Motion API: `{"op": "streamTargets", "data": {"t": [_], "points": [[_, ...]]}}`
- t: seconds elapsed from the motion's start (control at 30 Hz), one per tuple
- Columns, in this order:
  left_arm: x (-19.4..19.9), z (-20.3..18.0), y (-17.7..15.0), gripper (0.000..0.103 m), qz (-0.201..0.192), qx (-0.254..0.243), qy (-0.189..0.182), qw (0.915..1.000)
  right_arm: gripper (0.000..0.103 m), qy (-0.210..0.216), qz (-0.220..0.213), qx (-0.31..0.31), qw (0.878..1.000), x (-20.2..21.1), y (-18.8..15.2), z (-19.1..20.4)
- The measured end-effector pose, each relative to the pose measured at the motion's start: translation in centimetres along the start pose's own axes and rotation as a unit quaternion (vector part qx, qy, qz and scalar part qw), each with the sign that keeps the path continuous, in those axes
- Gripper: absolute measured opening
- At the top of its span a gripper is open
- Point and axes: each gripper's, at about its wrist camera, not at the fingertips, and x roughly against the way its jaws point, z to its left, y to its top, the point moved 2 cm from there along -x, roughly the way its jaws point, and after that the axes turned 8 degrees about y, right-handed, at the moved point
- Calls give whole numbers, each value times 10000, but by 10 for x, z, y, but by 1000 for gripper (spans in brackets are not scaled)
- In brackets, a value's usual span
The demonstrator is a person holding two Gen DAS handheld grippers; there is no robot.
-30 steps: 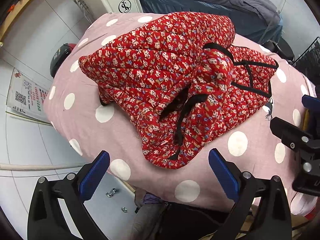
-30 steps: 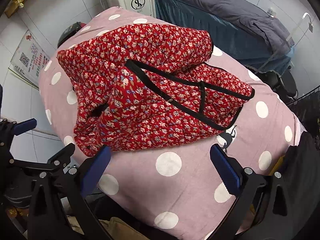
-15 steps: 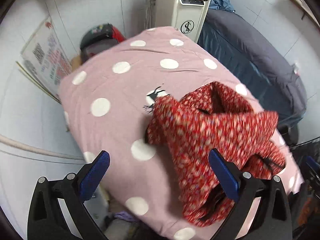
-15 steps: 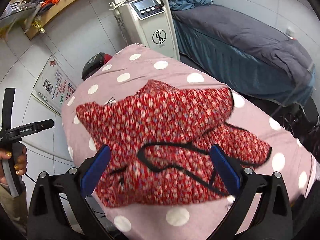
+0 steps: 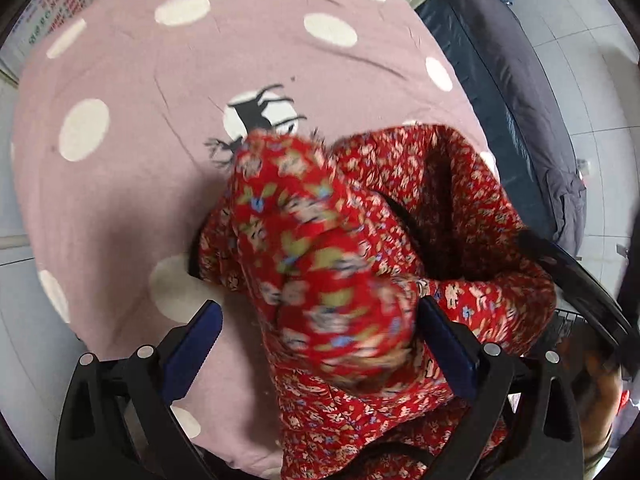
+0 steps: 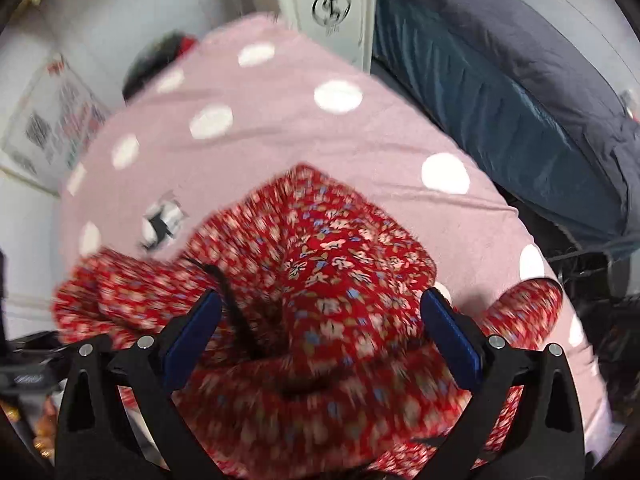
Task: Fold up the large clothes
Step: 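Grasp the jacket with both grippers and lift it off the bed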
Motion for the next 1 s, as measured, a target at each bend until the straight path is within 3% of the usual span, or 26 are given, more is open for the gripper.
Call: {"op": "streamTargets", "data": {"t": [0.07,0.13,0.17,0.23,0.3,0.4,0.57,0.67,0.7,0.8,0.93,1.0], "points": [[-11,5,-4,82,131,84,-219,9996,98,-142,426,-15,9990,-29,-4,-1],[-25,7,-10,60,354,69,-429,9984,89,67,432,-237,9988,-42,-14,-6],[-29,8,-13,58,357,19,-398,9986,68,77,366,-348,9987,-45,-20,-10],[-30,5,-17,49,240,-123,-325,9991,43,75,123,-435,9989,-40,-28,-15],[-24,-1,-21,41,92,-290,-274,9992,31,82,-77,-422,9990,-29,-35,-17],[-6,-11,-29,30,-221,-509,-259,9981,18,197,-584,-399,9973,15,-54,-17],[51,-21,-62,25,-789,-877,-692,9906,14,656,-1621,-416,9837,107,-111,-21],[92,-30,-94,25,-1287,-1416,-1110,9752,14,977,-2212,-484,9691,168,-161,-34],[112,-32,-111,25,-1640,-1671,-1269,9639,13,1112,-2452,-517,9617,191,-182,-38],[153,-37,-150,25,-2101,-1991,-1635,9431,13,1162,-3133,-467,9413,257,-234,-45],[208,-49,-198,23,-2828,-2388,-1348,9192,13,1352,-3901,-677,9083,336,-304,-79],[235,-50,-219,23,-3054,-2387,-1307,9125,13,1466,-4335,-770,8858,376,-345,-93]]}}
